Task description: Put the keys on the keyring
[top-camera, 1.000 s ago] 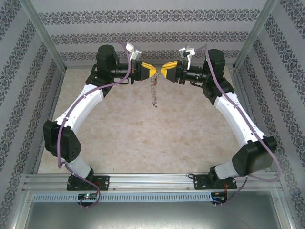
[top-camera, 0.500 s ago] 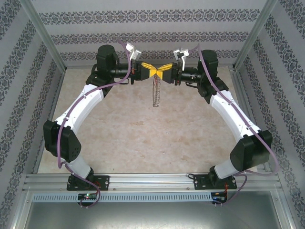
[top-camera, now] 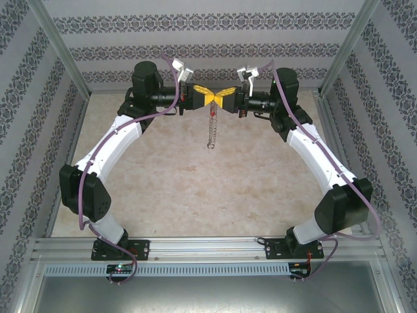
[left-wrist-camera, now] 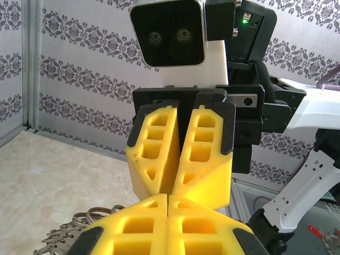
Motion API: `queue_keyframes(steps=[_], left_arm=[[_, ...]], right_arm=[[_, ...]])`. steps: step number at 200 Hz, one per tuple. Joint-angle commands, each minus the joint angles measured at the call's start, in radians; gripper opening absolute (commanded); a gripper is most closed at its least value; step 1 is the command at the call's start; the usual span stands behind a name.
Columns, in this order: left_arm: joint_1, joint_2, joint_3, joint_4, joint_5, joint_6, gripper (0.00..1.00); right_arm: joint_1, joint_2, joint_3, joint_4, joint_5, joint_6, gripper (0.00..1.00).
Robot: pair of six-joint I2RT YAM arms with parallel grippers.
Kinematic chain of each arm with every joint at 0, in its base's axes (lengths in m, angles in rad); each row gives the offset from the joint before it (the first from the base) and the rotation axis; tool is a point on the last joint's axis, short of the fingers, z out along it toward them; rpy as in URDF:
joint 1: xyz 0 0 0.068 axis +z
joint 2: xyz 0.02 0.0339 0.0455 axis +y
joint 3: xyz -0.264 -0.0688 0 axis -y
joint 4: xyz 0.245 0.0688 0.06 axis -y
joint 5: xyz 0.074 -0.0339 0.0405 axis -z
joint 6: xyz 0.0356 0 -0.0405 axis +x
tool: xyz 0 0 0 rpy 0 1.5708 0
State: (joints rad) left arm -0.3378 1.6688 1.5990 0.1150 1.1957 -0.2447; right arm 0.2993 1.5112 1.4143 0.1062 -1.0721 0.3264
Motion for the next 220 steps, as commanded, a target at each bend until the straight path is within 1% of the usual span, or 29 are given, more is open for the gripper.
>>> queue_keyframes(steps=[1, 7, 30, 49, 63, 74, 81, 95, 119, 133, 153, 171, 187, 207, 220], left_arm=[[-0.016, -0.028, 0.010, 0.068, 0.035, -0.014, 0.00], [-0.015, -0.027, 0.011, 0.067, 0.033, -0.015, 0.00], [-0.016, -0.023, 0.016, 0.066, 0.027, -0.019, 0.00], [-0.014, -0.025, 0.028, 0.008, -0.008, 0.018, 0.00], [-0.006, -0.030, 0.046, -0.056, -0.026, 0.061, 0.13], [0.006, -0.038, 0.057, -0.096, -0.033, 0.094, 0.16], [0.014, -0.044, 0.061, -0.117, -0.037, 0.111, 0.19], [0.029, -0.054, 0.081, -0.201, -0.045, 0.170, 0.29], [0.034, -0.046, 0.163, -0.455, -0.077, 0.360, 0.35], [0.037, -0.027, 0.230, -0.622, -0.103, 0.473, 0.36], [0.038, 0.003, 0.299, -0.785, -0.114, 0.592, 0.38], [0.040, 0.028, 0.339, -0.865, -0.109, 0.653, 0.39], [0.041, 0.053, 0.371, -0.922, -0.108, 0.690, 0.40], [0.040, 0.070, 0.389, -0.958, -0.105, 0.720, 0.40], [0.039, 0.075, 0.392, -0.973, -0.101, 0.737, 0.40]], right_arm=[[0.013, 0.018, 0.032, 0.036, -0.015, 0.010, 0.05], [0.013, 0.018, 0.031, 0.036, -0.020, 0.007, 0.00], [0.011, 0.020, 0.033, 0.023, -0.017, -0.002, 0.00], [0.000, 0.023, 0.050, -0.019, -0.005, -0.030, 0.00], [-0.013, 0.031, 0.068, -0.048, 0.003, -0.047, 0.00], [-0.019, 0.039, 0.090, -0.100, 0.020, -0.086, 0.00], [-0.021, 0.045, 0.107, -0.138, 0.027, -0.116, 0.00], [-0.020, 0.059, 0.157, -0.248, 0.046, -0.190, 0.00], [-0.017, 0.072, 0.226, -0.385, 0.087, -0.299, 0.00], [-0.014, 0.083, 0.283, -0.489, 0.119, -0.381, 0.00], [0.002, 0.110, 0.390, -0.679, 0.165, -0.522, 0.00], [0.034, 0.158, 0.531, -0.895, 0.234, -0.667, 0.00], [0.075, 0.208, 0.651, -1.050, 0.324, -0.769, 0.00], [0.122, 0.280, 0.800, -1.210, 0.422, -0.862, 0.00], [0.143, 0.317, 0.868, -1.276, 0.469, -0.903, 0.00]])
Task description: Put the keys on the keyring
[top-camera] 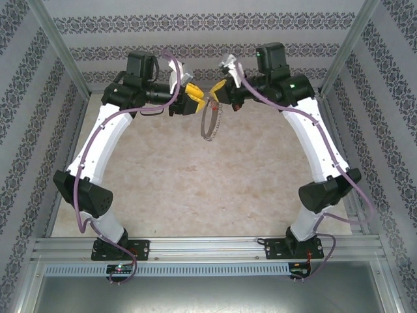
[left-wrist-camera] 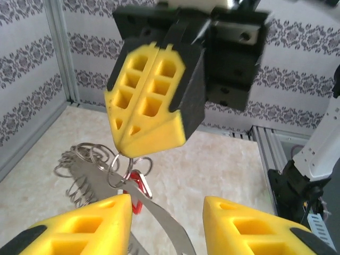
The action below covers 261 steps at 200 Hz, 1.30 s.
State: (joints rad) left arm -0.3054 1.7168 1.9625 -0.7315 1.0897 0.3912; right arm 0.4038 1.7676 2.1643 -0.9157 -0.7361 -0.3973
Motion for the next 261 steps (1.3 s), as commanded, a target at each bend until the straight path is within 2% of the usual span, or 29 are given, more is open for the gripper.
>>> queue_keyframes(steps=[1, 37, 79, 105, 159, 209, 261], left_arm=[[0.008, 0.027, 0.028, -0.129, 0.006, 0.103, 0.40], [0.009, 0.028, 0.030, -0.167, 0.016, 0.141, 0.38], [0.014, 0.015, 0.010, -0.159, 0.026, 0.144, 0.38], [0.016, 0.021, 0.017, -0.156, 0.029, 0.140, 0.39], [0.014, 0.066, 0.047, -0.177, 0.096, 0.138, 0.39], [0.009, 0.086, 0.054, -0.185, 0.158, 0.141, 0.38], [-0.009, 0.111, 0.059, -0.195, 0.161, 0.147, 0.38]], right_arm=[[0.040, 0.063, 0.123, -0.258, 0.136, -0.181, 0.00], [0.056, 0.107, 0.220, -0.354, 0.149, -0.231, 0.00], [0.058, 0.103, 0.234, -0.390, 0.129, -0.250, 0.00], [0.050, 0.100, 0.233, -0.392, 0.117, -0.252, 0.00], [0.034, 0.088, 0.235, -0.377, 0.013, -0.250, 0.00], [0.034, 0.086, 0.236, -0.362, 0.006, -0.242, 0.00], [0.036, 0.090, 0.236, -0.353, -0.002, -0.236, 0.00]])
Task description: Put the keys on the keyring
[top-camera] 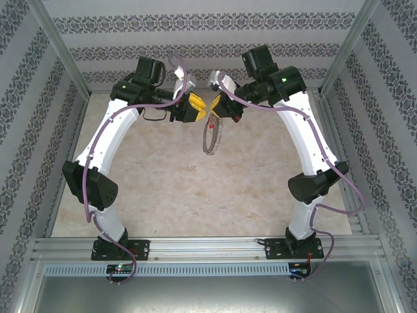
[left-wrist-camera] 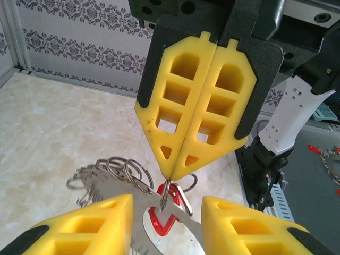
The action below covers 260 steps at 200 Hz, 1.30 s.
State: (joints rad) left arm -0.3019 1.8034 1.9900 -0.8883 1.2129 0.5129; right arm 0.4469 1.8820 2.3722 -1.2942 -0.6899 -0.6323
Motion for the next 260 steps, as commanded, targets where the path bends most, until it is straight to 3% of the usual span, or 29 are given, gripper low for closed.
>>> queue_keyframes(steps=[1, 113, 149, 200, 226, 251, 260], left_arm=[[-0.013, 0.025, 0.032, -0.038, 0.037, 0.025, 0.38], [-0.027, 0.042, 0.056, -0.014, 0.052, 0.006, 0.37], [-0.029, 0.046, 0.056, -0.012, 0.060, 0.006, 0.28], [-0.036, 0.053, 0.056, -0.014, 0.077, 0.010, 0.00], [-0.036, 0.051, 0.051, -0.008, 0.097, 0.010, 0.00], [-0.036, 0.020, -0.004, 0.108, 0.083, -0.060, 0.00], [-0.037, 0.003, -0.033, 0.166, 0.071, -0.095, 0.00]], right_arm=[[-0.007, -0.024, 0.028, 0.026, -0.049, -0.001, 0.00], [0.000, -0.018, 0.024, 0.038, -0.064, 0.000, 0.00], [0.000, -0.018, 0.021, 0.047, -0.066, 0.004, 0.00], [0.003, -0.019, 0.019, 0.062, -0.065, 0.015, 0.00], [0.004, -0.018, 0.018, 0.080, -0.065, 0.030, 0.00], [0.001, -0.023, 0.012, 0.128, -0.051, 0.072, 0.00], [-0.002, -0.031, 0.004, 0.148, -0.047, 0.093, 0.19]])
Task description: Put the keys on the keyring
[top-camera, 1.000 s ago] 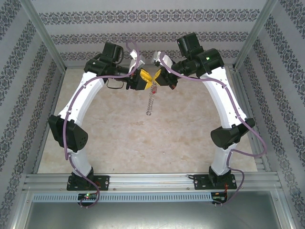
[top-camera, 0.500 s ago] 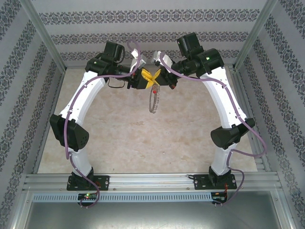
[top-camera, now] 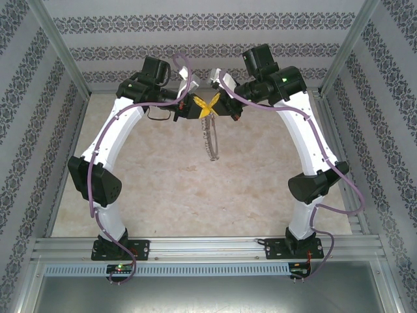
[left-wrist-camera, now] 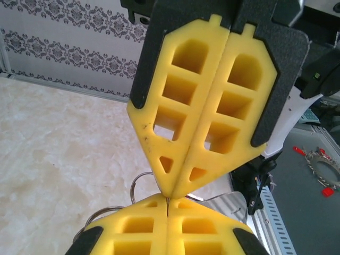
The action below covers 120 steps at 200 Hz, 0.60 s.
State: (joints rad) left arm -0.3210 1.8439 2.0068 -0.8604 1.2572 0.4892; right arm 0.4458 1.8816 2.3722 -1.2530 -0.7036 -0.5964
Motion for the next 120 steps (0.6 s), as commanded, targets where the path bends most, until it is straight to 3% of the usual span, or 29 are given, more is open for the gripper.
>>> queue_keyframes(steps=[1, 25, 36, 79, 120], left_arm=[[-0.017, -0.040, -0.052, 0.144, 0.025, -0.074, 0.00], [-0.016, -0.078, -0.115, 0.249, 0.008, -0.127, 0.00], [-0.016, -0.089, -0.126, 0.268, 0.004, -0.137, 0.00], [-0.018, -0.118, -0.134, 0.284, -0.005, -0.144, 0.00], [-0.016, -0.130, -0.116, 0.276, -0.008, -0.141, 0.00]], right_arm=[[-0.002, -0.032, 0.003, 0.109, -0.033, 0.059, 0.20], [-0.024, -0.087, -0.060, 0.179, -0.038, 0.107, 0.44], [-0.042, -0.129, -0.120, 0.234, -0.045, 0.141, 0.47], [-0.141, -0.340, -0.490, 0.582, -0.078, 0.350, 0.49], [-0.176, -0.441, -0.753, 0.823, -0.243, 0.490, 0.47]])
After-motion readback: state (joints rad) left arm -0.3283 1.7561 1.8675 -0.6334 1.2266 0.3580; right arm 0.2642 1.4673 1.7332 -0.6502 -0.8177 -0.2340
